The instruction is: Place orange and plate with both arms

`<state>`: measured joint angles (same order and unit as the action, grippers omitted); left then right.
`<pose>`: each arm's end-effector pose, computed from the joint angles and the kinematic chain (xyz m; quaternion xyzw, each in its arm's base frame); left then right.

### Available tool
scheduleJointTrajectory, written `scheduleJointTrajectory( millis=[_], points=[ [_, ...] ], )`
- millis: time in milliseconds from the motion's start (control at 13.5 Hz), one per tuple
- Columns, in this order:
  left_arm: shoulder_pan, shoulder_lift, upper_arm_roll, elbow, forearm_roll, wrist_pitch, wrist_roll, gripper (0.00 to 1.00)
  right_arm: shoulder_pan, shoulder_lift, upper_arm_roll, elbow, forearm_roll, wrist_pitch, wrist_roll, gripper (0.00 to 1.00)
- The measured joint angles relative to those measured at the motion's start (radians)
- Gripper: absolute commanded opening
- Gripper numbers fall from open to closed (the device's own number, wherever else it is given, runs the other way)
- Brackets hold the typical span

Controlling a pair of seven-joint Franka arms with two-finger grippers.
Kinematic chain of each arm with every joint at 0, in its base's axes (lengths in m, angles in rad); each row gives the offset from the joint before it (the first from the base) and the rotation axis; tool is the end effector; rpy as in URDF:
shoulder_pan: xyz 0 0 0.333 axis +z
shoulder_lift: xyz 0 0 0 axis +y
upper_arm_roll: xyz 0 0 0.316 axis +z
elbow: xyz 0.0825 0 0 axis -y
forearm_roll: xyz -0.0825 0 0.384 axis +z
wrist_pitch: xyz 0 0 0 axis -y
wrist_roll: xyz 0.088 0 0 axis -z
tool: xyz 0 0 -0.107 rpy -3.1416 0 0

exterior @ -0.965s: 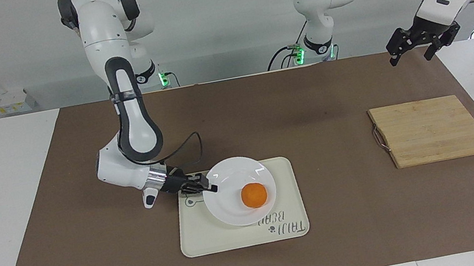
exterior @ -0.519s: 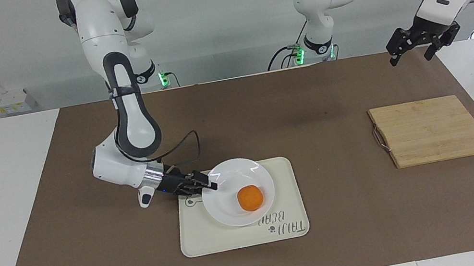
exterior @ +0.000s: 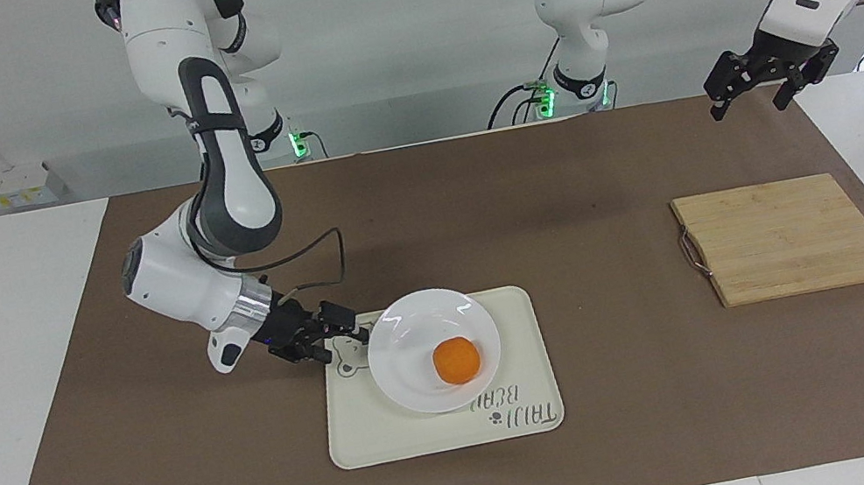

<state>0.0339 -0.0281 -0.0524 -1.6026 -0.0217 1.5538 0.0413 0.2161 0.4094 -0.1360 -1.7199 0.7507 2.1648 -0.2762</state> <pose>0.5435 -0.0128 0.6235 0.9994 -0.0299 -0.0103 0.0102 0.6627 0.0893 0.3625 -0.9587 0.0239 -0.0494 0.2791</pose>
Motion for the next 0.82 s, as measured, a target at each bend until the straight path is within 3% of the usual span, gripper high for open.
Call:
scheduleJointTrajectory(
  millis=[445, 816],
  points=[
    [0.000, 0.000, 0.000, 0.000, 0.000, 0.000, 0.000, 1.00, 0.000, -0.163, -0.008, 0.007, -0.499, -0.095, 0.192, 1.00],
    [0.000, 0.000, 0.000, 0.000, 0.000, 0.000, 0.000, 1.00, -0.042, -0.285, -0.030, 0.012, -0.636, -0.270, 0.201, 1.00]
  ],
)
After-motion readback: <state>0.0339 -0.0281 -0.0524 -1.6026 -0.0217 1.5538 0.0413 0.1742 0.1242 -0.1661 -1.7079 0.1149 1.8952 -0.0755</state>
